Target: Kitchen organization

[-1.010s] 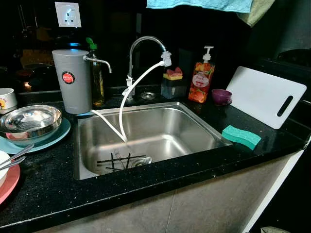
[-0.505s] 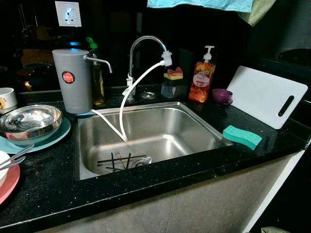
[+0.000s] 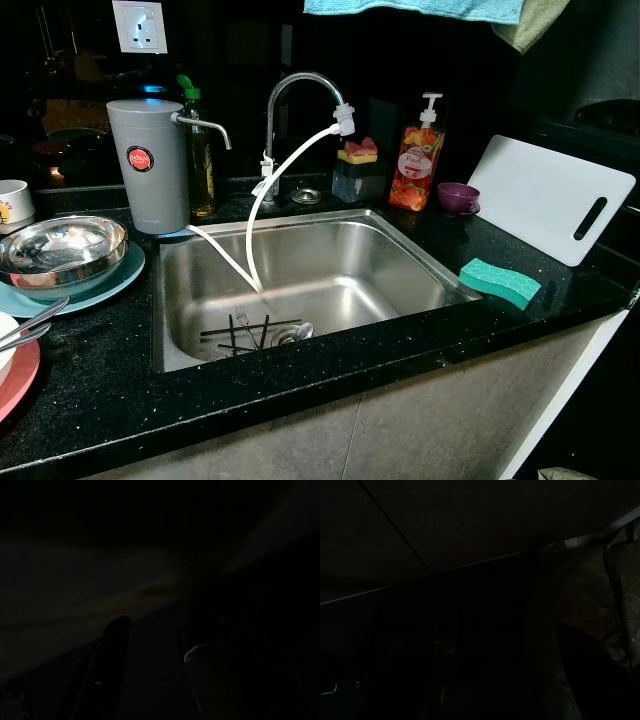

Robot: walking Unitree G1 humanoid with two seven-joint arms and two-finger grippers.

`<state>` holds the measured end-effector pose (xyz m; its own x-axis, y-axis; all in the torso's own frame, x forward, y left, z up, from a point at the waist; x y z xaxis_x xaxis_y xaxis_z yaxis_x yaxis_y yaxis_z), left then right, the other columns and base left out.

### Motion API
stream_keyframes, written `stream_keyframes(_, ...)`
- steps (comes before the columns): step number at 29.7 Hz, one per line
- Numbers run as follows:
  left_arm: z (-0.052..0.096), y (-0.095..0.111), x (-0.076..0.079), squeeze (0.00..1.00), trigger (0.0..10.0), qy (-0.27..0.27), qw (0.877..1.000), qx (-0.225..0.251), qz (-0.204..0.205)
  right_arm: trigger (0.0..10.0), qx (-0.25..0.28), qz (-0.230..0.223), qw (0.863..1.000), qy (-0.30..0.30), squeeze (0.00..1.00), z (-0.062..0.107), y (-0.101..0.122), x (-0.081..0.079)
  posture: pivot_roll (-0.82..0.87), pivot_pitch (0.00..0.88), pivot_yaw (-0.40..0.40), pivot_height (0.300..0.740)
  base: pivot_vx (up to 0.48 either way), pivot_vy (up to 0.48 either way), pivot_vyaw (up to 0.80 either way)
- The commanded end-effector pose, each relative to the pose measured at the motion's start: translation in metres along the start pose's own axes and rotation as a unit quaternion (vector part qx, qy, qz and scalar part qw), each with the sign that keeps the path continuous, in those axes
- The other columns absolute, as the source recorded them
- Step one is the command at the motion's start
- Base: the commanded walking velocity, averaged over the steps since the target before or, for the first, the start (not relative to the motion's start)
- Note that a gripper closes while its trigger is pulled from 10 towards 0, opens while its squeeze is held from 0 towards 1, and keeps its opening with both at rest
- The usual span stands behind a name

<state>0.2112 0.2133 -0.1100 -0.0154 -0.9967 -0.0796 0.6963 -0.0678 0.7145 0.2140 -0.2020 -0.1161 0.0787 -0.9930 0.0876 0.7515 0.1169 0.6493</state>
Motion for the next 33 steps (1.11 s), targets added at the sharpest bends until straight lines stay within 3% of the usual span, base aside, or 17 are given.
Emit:
stream_keyframes(1,0.0002,-0.0036,0.0035,0.00,10.0,-0.007,1.000,-0.008,-0.004,10.0,-0.009,0.003,1.000,-0.003,0.00,0.0009,-0.0047,0.0024,0.04,0.016,-0.075,0.740,0.000,0.000,0.00)
stream_keyframes(33,0.0004,-0.0046,0.0042,0.00,10.0,-0.008,1.000,-0.010,-0.005,10.0,-0.009,0.008,1.000,-0.004,0.00,0.0009,-0.0042,0.0039,0.04,0.008,-0.079,0.740,0.000,0.000,0.00)
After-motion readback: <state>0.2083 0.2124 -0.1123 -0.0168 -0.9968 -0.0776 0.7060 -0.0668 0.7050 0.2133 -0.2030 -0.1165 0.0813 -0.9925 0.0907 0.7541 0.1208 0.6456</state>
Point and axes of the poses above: a point about 5 cm out from each wrist's last joint towards the gripper, its own z axis pointing back from the gripper into the wrist, its own y axis along the axis of the wrist's last joint, x = y × z, the point moved 5 cm from there along -z, pointing out of the wrist towards the gripper, and after that the axes turned 3 degrees about z, right-handed, at the moved point
